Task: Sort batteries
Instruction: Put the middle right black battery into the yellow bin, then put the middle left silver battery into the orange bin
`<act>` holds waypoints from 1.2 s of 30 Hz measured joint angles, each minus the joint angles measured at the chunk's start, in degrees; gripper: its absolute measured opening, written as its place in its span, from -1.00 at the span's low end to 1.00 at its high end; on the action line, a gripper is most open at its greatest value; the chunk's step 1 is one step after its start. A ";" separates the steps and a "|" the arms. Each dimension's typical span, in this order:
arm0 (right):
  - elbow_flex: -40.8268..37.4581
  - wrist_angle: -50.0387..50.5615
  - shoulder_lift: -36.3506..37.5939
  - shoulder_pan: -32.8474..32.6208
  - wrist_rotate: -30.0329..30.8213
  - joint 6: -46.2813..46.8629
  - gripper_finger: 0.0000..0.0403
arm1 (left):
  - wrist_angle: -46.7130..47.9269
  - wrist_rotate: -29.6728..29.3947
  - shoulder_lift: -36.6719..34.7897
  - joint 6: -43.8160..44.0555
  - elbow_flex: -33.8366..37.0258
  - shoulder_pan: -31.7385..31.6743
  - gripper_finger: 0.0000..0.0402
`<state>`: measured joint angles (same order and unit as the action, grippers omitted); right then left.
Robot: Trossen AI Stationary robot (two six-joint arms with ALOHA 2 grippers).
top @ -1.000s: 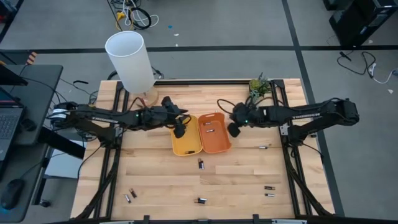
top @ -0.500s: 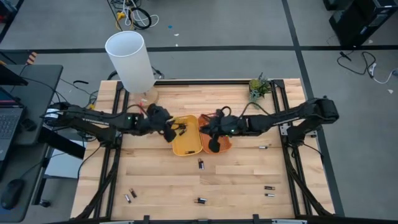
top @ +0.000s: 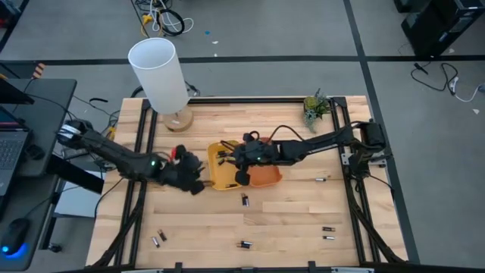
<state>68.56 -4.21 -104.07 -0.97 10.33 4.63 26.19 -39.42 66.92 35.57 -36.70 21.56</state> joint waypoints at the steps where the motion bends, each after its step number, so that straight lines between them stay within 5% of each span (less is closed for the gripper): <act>1: 0.30 0.59 0.00 0.15 -0.01 -0.32 -0.44 | -2.08 -0.49 0.00 1.01 1.39 1.33 -0.45; 9: 0.54 2.38 3.58 0.64 0.30 0.73 0.06 | -26.94 0.33 0.00 4.03 15.50 5.76 -0.45; 14: 0.54 7.35 6.20 -0.28 0.47 1.75 0.19 | -37.86 7.40 0.20 3.56 20.99 6.01 -0.44; 18: 0.54 10.88 7.90 -1.68 0.54 3.24 0.22 | -45.21 7.56 1.92 -0.01 24.18 6.00 -0.39; 25: 0.52 19.06 8.31 -6.07 4.01 6.84 0.20 | -55.98 7.48 8.92 -12.66 25.68 5.99 0.03; 31: 0.50 23.89 8.31 -8.22 8.52 9.42 0.20 | -61.52 3.85 16.38 -12.94 25.65 5.35 0.45; 36: 0.50 25.98 8.31 -8.44 8.54 11.81 0.22 | -68.17 2.85 21.93 -12.57 25.65 3.23 0.53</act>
<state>69.06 21.77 -95.77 -9.41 18.87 16.44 -41.98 -36.58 88.85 23.00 -11.05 24.79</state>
